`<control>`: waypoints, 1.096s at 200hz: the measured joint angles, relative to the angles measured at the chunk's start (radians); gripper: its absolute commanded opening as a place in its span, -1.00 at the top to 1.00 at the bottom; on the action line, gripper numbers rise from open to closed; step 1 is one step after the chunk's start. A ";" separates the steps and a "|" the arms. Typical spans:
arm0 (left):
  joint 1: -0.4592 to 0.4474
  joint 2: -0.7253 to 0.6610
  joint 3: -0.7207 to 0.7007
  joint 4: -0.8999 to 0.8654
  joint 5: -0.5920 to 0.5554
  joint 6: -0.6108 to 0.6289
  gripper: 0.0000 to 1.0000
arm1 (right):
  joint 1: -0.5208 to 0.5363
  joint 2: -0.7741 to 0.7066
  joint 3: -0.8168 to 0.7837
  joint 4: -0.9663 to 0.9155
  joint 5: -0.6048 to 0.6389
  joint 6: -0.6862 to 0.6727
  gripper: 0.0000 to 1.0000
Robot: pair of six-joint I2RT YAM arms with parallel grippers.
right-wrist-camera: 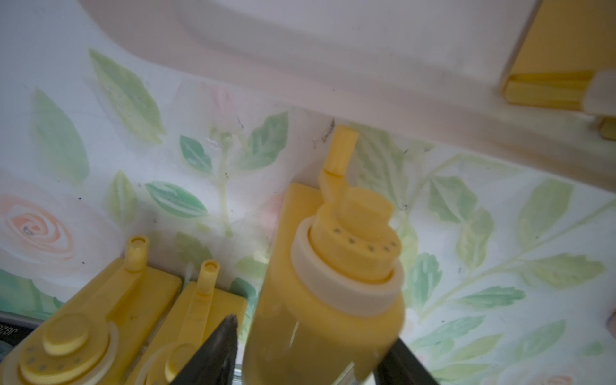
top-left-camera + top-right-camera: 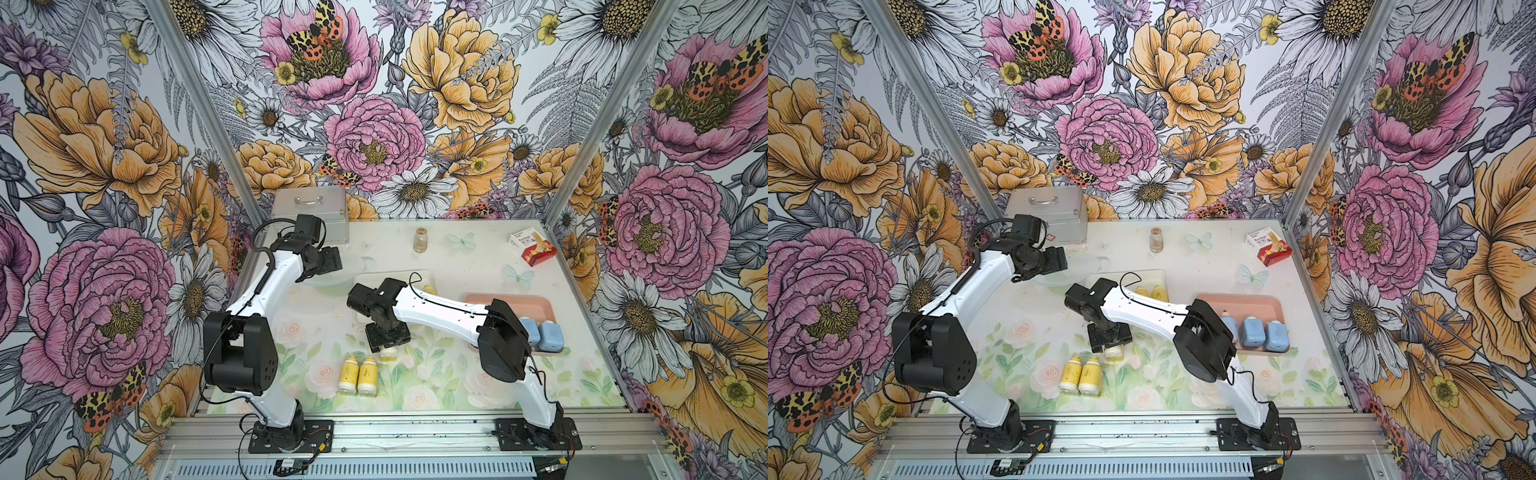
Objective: Place the pencil sharpeners by color into the storage box
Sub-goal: Pick up the pencil sharpener from the center of the board.
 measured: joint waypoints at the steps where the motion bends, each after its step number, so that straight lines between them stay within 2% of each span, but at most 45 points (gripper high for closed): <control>1: 0.000 0.000 0.000 0.000 0.000 0.000 -0.78 | 0.000 0.000 0.000 0.000 0.000 0.000 -0.23; 132: 0.000 0.000 0.000 0.000 0.000 0.000 -0.78 | -0.003 0.000 -0.046 0.023 0.000 -0.013 0.06; 219: 0.007 0.000 0.000 0.004 0.011 -0.004 -0.78 | -0.012 -0.045 -0.105 0.029 -0.004 -0.055 0.13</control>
